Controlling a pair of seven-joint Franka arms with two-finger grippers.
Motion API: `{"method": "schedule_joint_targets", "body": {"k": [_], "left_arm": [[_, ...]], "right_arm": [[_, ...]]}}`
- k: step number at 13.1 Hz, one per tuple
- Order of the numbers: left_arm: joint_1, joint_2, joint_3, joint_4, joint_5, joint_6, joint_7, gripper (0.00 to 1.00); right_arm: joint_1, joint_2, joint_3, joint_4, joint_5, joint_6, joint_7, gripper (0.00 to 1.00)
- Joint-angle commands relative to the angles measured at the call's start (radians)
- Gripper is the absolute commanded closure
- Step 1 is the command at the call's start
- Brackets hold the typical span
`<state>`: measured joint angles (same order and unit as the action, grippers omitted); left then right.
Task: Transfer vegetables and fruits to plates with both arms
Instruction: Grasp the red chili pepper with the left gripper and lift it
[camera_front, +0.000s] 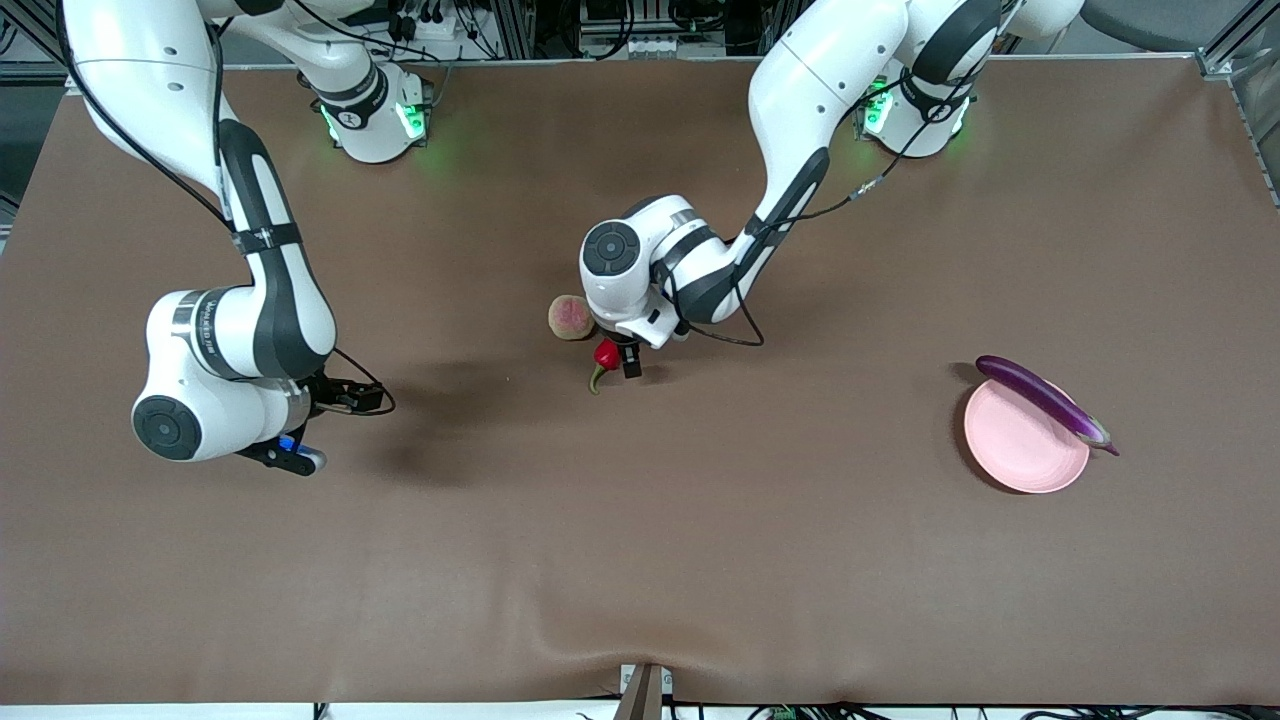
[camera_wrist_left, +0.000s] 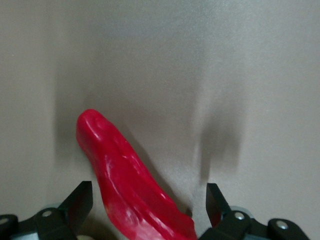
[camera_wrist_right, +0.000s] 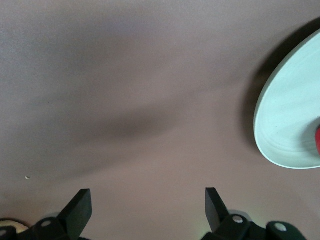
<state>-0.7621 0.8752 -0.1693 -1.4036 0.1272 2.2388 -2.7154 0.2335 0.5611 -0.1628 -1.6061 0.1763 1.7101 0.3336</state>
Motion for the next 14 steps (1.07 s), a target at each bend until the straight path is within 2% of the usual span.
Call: {"method": "schedule_joint_targets", "body": {"k": [1, 2, 3, 4, 7, 9, 12, 14], "left_arm": [[-0.072, 0.021, 0.066, 0.023, -0.006, 0.01, -0.084, 0.0], [-0.081, 0.022, 0.077, 0.021, 0.0, 0.01, -0.089, 0.41], [-0.091, 0.022, 0.08, 0.021, 0.002, 0.008, -0.087, 0.94], [-0.094, 0.019, 0.096, 0.021, 0.002, 0.008, -0.087, 1.0], [-0.088, -0.011, 0.112, 0.021, 0.002, 0.002, -0.072, 1.0], [-0.086, -0.044, 0.154, 0.023, 0.0, -0.002, -0.017, 1.0], [-0.079, -0.117, 0.197, 0.023, 0.002, -0.031, 0.217, 1.0], [-0.031, -0.15, 0.197, 0.02, 0.002, -0.07, 0.365, 1.0]], "right_arm": [[0.007, 0.008, -0.007, 0.011, 0.012, -0.004, 0.015, 0.0], [0.006, 0.008, -0.007, 0.011, 0.012, -0.004, 0.015, 0.0], [0.007, 0.008, -0.007, 0.011, 0.012, -0.004, 0.015, 0.0], [0.006, 0.008, -0.007, 0.011, 0.012, -0.004, 0.015, 0.0], [0.006, 0.008, -0.007, 0.011, 0.012, -0.004, 0.015, 0.0], [0.009, 0.008, -0.007, 0.011, 0.012, -0.006, 0.015, 0.0], [0.023, 0.006, -0.007, 0.009, 0.037, -0.009, 0.019, 0.0], [0.076, 0.003, -0.007, 0.009, 0.046, -0.01, 0.144, 0.0]]}}
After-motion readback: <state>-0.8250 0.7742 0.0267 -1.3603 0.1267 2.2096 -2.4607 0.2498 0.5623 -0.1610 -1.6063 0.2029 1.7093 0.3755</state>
